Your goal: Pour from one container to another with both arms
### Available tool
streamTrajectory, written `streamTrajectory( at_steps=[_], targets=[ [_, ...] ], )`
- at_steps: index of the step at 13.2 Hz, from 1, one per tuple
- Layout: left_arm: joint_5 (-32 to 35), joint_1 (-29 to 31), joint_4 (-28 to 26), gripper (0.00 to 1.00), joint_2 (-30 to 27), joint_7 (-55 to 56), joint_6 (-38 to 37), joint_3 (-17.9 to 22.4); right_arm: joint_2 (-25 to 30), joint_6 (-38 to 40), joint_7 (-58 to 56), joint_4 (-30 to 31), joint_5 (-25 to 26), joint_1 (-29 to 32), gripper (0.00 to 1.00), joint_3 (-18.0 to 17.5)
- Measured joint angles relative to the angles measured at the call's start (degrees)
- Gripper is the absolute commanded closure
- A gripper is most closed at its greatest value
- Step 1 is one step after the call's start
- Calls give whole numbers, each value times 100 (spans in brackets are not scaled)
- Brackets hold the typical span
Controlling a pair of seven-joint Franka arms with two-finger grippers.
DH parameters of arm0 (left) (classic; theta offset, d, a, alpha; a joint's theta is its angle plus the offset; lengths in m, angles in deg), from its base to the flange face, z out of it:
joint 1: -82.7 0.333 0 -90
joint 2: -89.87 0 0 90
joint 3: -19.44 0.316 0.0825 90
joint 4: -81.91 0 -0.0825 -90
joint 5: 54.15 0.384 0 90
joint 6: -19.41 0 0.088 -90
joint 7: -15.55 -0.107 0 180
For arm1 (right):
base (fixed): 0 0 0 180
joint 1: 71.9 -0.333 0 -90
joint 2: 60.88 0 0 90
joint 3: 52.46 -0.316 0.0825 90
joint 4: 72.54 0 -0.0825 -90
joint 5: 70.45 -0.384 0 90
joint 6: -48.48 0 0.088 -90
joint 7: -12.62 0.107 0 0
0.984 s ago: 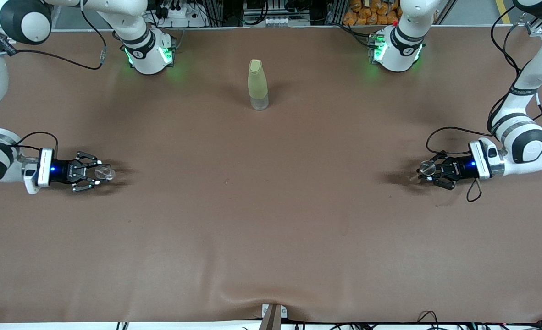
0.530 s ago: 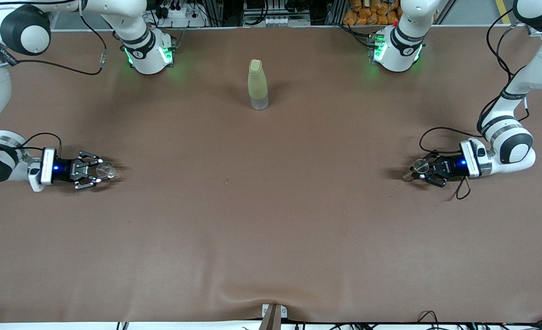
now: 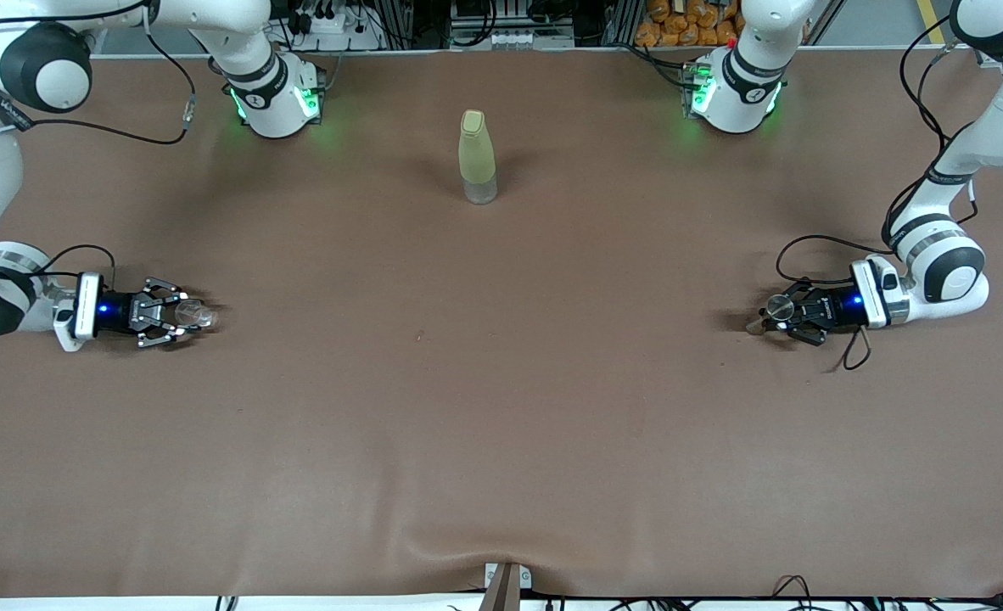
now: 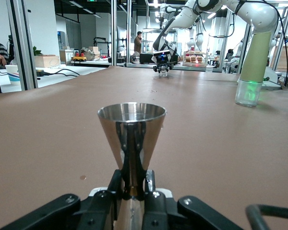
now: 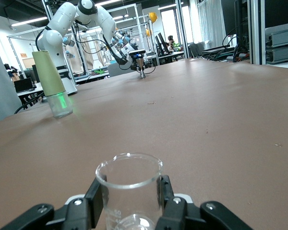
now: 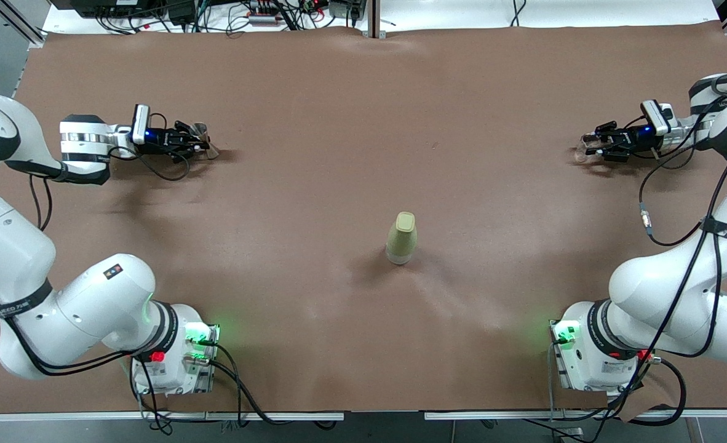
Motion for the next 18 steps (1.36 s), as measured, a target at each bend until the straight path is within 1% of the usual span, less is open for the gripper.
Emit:
streamTrajectory(
  at_steps=[1,2,3,5,6,7,8,10,12,14,16,18],
  targets=[
    [0,0,0,79,7,0,0,0,0,22,9,-16,0,0,11,-13],
    [0,0,0,71,9,0,0,1,0,86,59,-50,0,0,0,-16],
    [0,0,0,56,10,0,0,1,0,170,156,-103,-1,1,0,-16],
    [0,0,1,36,11,0,0,1,2,252,302,-237,-1,9,0,-16],
    [0,0,2,21,11,0,0,1,12,292,404,-290,-2,17,0,-15],
    [0,0,6,2,11,2,0,1,46,339,661,-341,-1,21,0,-12],
    [0,0,13,0,11,14,0,1,108,419,1121,-417,2,23,0,-8],
    [5,4,78,0,9,121,0,28,317,605,2150,-596,41,24,0,0],
    [217,30,254,0,-3,481,0,104,595,750,3188,-945,249,23,0,0],
    [600,91,567,0,-82,1181,1,194,956,784,4263,-1287,475,9,0,-13],
    [1142,188,1007,0,-283,2014,-64,261,1389,698,5452,-1419,717,-82,0,-37],
    [1716,265,1529,0,-625,2921,-339,276,1901,261,6542,-1470,1058,-327,0,-82]
  ],
)
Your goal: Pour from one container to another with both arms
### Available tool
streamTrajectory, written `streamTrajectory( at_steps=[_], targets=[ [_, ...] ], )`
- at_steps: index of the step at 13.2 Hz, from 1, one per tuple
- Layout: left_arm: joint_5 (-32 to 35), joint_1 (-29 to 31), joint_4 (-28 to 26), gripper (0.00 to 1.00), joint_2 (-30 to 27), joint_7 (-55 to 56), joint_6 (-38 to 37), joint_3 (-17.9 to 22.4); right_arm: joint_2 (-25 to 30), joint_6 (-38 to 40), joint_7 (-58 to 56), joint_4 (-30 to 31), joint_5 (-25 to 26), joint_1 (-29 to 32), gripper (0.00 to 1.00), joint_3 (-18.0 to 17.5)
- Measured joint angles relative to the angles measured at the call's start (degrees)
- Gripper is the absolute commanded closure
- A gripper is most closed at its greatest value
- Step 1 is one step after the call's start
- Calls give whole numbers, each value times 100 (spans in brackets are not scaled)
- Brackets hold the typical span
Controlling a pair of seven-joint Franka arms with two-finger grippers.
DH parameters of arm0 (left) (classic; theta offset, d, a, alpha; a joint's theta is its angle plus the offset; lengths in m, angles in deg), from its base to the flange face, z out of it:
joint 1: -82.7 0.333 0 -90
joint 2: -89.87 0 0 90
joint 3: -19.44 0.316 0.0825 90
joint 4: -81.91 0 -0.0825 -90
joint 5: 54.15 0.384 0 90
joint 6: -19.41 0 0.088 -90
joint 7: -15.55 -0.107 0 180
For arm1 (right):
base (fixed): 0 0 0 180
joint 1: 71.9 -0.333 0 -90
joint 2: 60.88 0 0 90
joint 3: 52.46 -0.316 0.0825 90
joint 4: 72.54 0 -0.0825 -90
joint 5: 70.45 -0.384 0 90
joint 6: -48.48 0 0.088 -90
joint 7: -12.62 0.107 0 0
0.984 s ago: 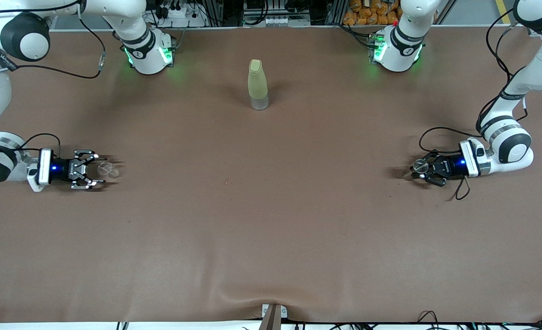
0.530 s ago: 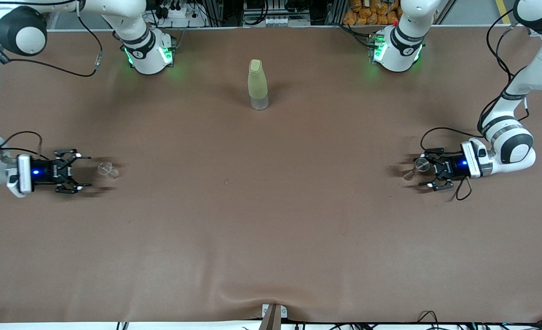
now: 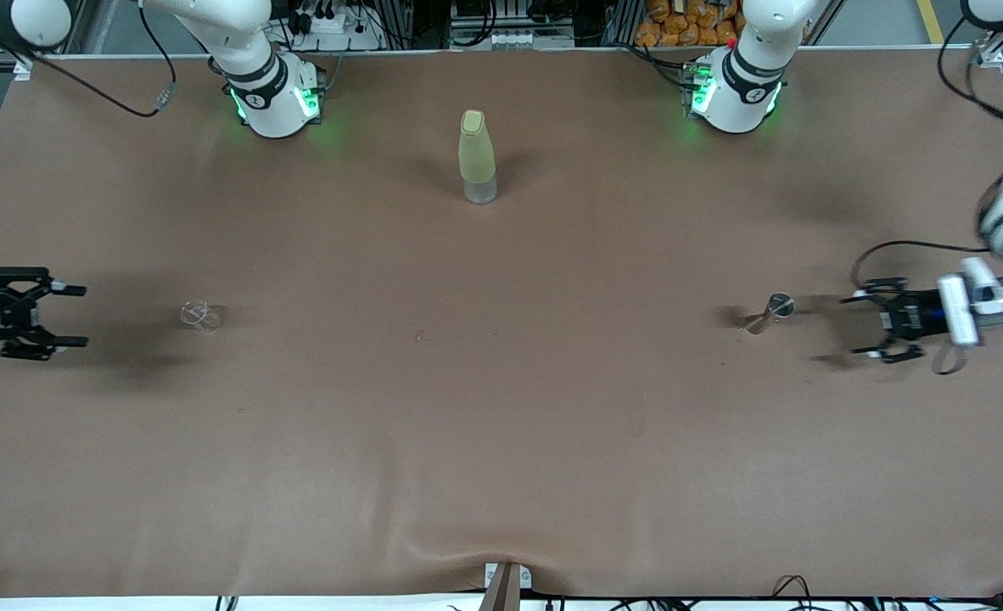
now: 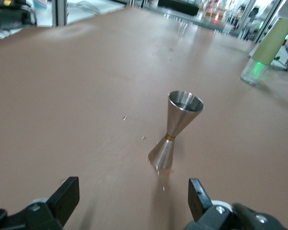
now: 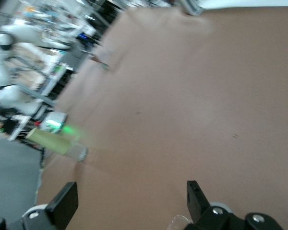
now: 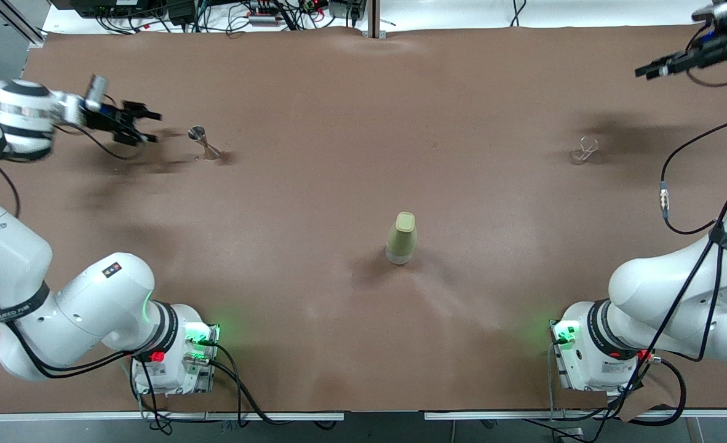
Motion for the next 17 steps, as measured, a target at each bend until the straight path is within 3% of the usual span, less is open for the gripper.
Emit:
streamTrajectory(
  at_steps=[4,8,13,17],
  targets=[
    [824,-114,692,0,-899,2011,-181,-96,962,-750,2174,-10,1196,-944,0,-30],
    [1602,-976,1018,0,-1696,4098,-170,-175,1585,-1129,4326,-2,2778,-1791,0,-39],
    [2885,-2141,1312,0,-2295,7497,-164,-204,2239,-817,6194,61,3836,-2225,0,-36],
    [3873,-2843,1326,0,-2590,8785,-166,-221,3254,-716,6602,489,4375,-2334,0,-17]
  ],
)
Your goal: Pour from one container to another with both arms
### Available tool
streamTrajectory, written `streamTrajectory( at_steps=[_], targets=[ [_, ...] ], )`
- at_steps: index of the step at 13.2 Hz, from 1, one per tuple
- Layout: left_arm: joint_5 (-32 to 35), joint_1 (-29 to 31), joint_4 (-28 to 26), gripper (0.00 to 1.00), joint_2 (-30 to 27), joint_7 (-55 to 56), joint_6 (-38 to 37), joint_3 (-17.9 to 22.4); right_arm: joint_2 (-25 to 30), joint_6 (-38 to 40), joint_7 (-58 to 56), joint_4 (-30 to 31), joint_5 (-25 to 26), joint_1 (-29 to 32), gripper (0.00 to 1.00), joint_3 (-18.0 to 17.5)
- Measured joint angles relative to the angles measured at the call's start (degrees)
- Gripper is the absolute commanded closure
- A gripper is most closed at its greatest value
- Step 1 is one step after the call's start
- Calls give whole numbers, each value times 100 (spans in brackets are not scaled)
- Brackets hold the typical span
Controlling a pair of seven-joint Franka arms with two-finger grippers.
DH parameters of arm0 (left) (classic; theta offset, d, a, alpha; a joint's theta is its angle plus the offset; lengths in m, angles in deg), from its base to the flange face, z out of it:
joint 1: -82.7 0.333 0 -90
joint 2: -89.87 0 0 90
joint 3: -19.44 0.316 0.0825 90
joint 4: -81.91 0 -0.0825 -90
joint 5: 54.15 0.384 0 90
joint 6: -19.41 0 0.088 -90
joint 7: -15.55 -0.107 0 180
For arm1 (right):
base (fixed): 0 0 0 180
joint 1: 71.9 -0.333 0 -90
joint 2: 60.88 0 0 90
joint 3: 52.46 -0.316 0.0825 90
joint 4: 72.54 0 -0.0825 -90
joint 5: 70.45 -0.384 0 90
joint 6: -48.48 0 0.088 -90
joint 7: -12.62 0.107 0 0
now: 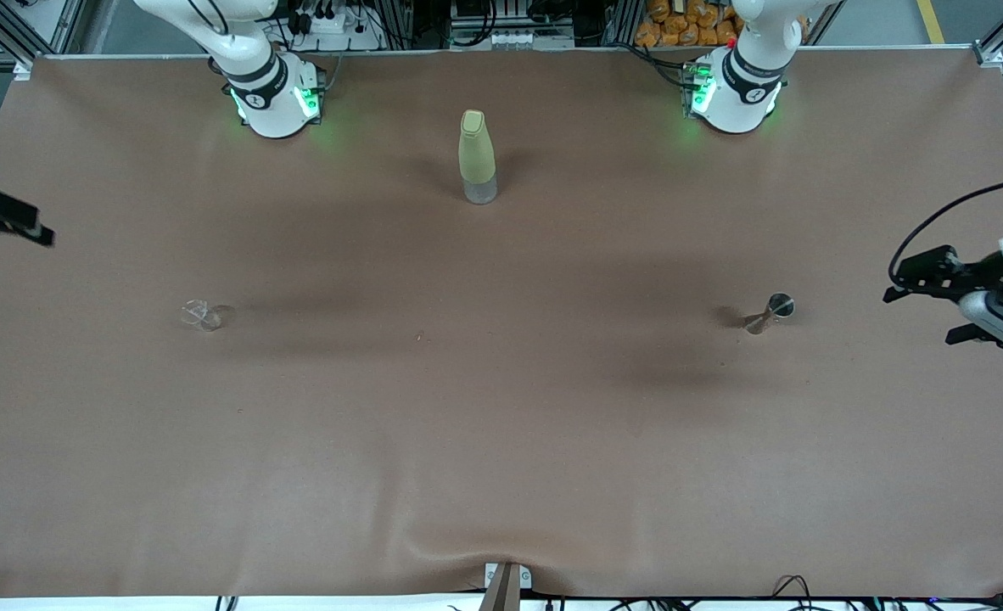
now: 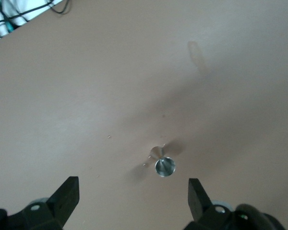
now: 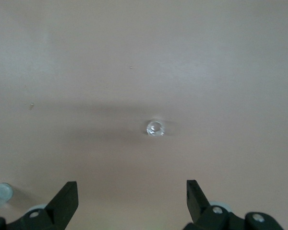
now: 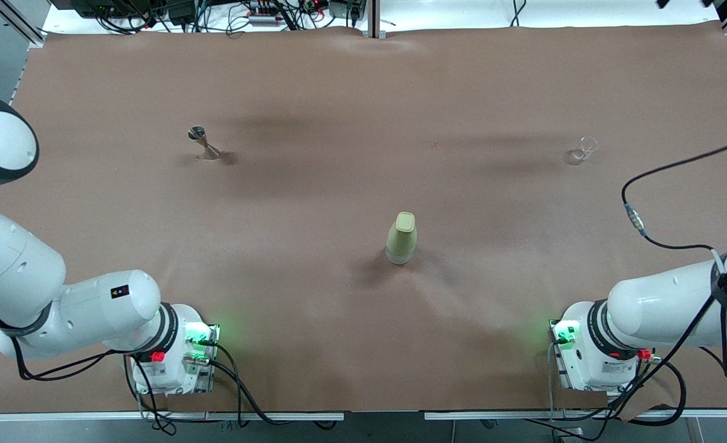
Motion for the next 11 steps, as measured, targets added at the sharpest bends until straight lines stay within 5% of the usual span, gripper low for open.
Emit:
streamTrajectory(
  at_steps=[7,11],
  targets=[
    [390,-197,-1,0,-122,3301,-7,28,577,-26,623,429,176,0,0,34],
    [389,-202,0,0,-159,3564,-7,-25,581,-29,640,528,177,-1,0,22]
  ],
)
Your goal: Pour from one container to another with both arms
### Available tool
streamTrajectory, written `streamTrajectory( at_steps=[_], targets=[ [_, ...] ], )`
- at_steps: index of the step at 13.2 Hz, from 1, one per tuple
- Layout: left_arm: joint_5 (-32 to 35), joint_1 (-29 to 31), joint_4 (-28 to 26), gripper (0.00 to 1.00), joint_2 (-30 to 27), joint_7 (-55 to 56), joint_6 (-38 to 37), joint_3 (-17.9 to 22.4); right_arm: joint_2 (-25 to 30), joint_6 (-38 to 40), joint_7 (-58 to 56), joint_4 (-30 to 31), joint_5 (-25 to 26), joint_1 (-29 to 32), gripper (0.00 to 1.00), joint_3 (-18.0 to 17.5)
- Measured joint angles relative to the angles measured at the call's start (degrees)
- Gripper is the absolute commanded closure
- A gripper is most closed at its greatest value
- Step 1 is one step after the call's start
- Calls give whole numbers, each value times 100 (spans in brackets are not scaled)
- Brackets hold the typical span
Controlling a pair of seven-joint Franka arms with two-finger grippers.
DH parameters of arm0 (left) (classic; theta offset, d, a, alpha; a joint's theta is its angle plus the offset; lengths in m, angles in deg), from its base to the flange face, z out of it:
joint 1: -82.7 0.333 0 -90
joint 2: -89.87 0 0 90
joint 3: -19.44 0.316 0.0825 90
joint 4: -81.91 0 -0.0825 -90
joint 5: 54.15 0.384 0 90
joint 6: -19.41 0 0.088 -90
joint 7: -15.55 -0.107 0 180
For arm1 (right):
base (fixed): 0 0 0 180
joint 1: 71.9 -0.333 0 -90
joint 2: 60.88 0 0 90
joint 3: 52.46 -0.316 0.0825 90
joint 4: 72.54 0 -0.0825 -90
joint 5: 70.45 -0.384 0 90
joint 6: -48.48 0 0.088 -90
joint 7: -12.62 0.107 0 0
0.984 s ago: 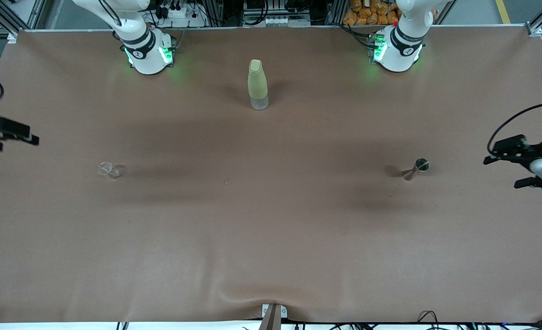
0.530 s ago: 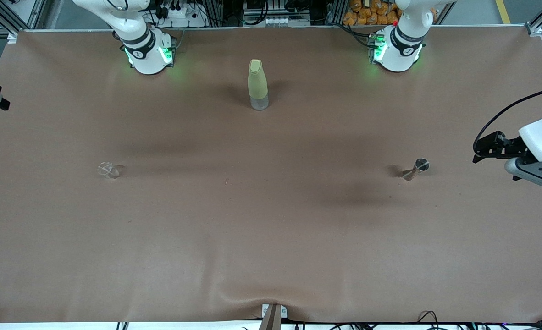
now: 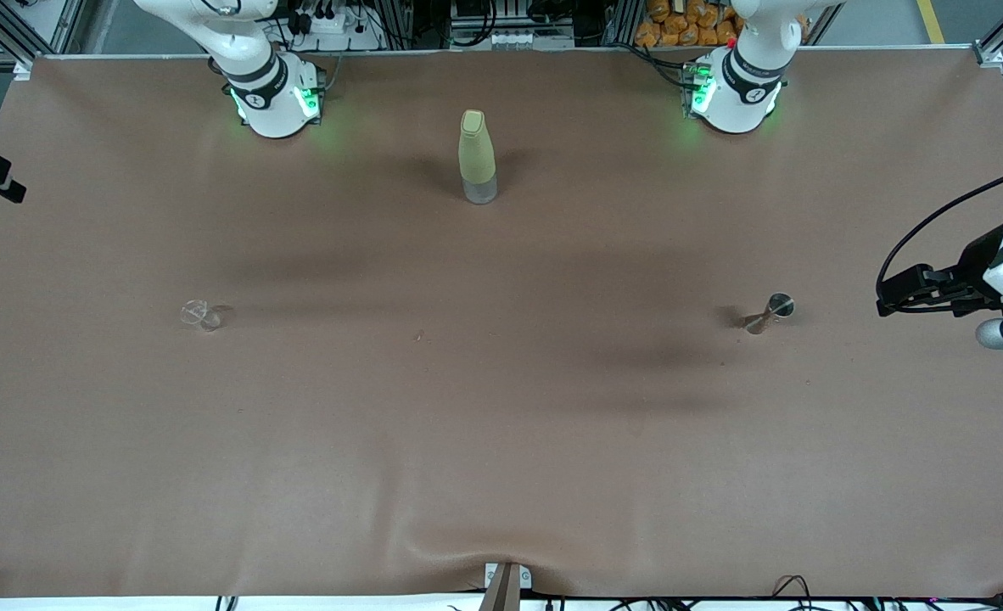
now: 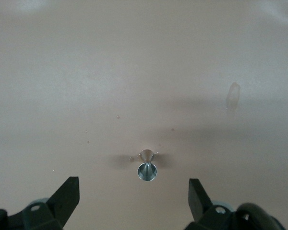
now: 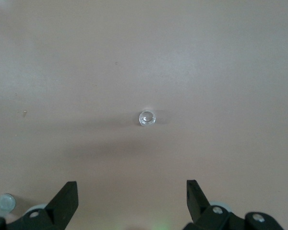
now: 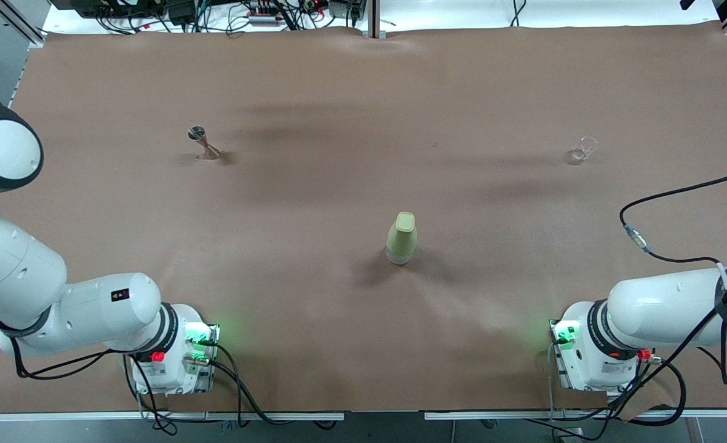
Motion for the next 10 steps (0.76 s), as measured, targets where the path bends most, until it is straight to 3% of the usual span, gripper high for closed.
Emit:
streamTrajectory(
  at_steps=[2,6,10],
  targets=[
    [0,-122,0,0,-38,-8,0,119,0,-23,-3,20,0,0,0,-8],
    [-2,-1027,-3,0,-84,54,-11,1133,1,-71,-7,22,0,-2,0,-35],
    [-130,-1254,-11,0,-207,201,-93,1273,2,-71,-7,23,0,-2,0,-36]
  ],
)
